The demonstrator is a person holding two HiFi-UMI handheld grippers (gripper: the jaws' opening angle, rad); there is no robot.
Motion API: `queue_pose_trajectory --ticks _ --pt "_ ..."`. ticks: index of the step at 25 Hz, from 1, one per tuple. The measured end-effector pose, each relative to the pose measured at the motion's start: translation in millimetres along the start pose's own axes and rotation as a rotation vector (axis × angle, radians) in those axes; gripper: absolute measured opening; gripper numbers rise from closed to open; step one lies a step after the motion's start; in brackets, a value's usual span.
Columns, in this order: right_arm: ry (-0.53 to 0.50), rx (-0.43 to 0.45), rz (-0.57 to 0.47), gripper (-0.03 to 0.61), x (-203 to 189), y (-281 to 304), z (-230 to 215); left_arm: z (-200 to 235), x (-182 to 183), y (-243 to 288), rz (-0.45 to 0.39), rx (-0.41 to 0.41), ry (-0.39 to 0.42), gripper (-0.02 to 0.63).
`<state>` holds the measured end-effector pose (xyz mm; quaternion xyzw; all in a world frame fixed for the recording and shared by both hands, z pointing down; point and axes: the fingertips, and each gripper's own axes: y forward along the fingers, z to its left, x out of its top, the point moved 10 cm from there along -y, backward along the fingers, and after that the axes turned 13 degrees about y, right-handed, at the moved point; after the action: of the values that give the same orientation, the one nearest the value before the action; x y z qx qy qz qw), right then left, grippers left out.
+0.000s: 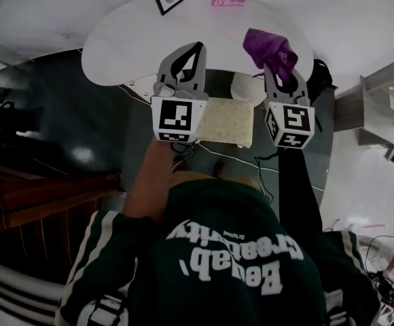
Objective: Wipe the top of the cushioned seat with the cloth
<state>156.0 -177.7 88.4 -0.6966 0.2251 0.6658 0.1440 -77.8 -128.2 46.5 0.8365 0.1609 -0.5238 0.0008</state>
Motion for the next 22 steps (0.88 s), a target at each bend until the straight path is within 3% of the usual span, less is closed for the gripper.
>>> queue_pose_trajectory --ticks 22 --pt "-0.021 0.007 -0.034 0.086 6 -14 7 -4 9 -8 -0.005 -0.001 0.008 0.014"
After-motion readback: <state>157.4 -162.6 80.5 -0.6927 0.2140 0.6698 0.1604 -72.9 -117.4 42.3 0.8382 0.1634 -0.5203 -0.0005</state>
